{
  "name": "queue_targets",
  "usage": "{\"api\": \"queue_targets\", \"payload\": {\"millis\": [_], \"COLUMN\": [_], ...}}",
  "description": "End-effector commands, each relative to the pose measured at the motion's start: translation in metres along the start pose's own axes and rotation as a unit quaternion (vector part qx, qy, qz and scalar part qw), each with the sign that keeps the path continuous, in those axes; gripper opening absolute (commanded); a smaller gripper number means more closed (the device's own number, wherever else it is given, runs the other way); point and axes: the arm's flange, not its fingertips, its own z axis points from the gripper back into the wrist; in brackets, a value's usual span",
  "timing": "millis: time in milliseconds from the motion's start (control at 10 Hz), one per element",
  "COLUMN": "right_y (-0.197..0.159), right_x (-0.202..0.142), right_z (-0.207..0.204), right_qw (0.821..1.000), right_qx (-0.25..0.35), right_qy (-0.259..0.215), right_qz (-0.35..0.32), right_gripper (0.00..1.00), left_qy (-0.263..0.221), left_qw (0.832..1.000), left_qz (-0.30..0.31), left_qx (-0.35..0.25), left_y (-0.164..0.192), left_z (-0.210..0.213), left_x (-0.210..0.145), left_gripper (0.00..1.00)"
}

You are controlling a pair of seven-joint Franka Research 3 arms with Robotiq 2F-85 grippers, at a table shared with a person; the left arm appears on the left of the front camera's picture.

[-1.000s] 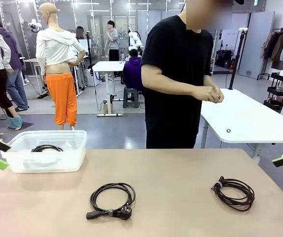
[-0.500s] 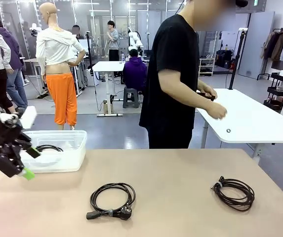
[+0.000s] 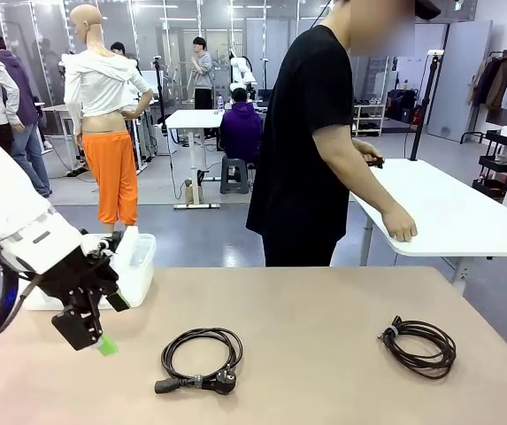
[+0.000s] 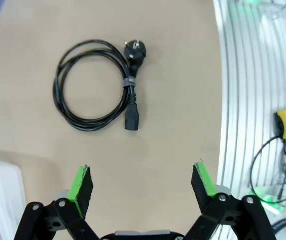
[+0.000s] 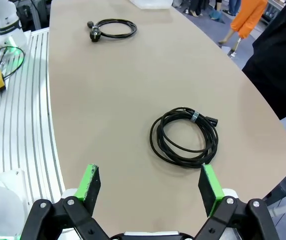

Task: Organize and store the cables.
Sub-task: Place the Power Cable into the Organizing box.

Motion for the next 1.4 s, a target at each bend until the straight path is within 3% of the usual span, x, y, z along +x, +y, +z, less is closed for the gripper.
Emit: {"api": "queue_targets", "payload": {"millis": [0,800,1000,1300], "right_y": [0.0,0.0,0.0,0.0], "right_x": [0.002,0.002,0.002,0.002], "right_z": [0.0,0.0,0.0,0.0], "right_qw": [1.0,1.0,1.0,1.0], "right_qx": [0.002,0.002,0.002,0.002], "right_qy": [-0.002,-0.002,-0.002,-0.002], "right_qz": [0.01,0.01,0.01,0.01], "right_gripper": [1.0,1.0,1.0,1.0], "left_qy": [0.001,-0.001,0.016,0.054], "left_qw": [1.0,1.0,0.999,0.994], "left_qz": [-0.01,-0.006,-0.042,-0.088], "left_qx": [0.006,0.005,-0.017,-0.047], "left_y": [-0.001,0.0,0.005,0.005], "left_z": [0.006,0.005,-0.015,-0.036], "left_x": [0.0,0.0,0.06,0.12], "left_gripper": [1.0,1.0,1.0,1.0]}}
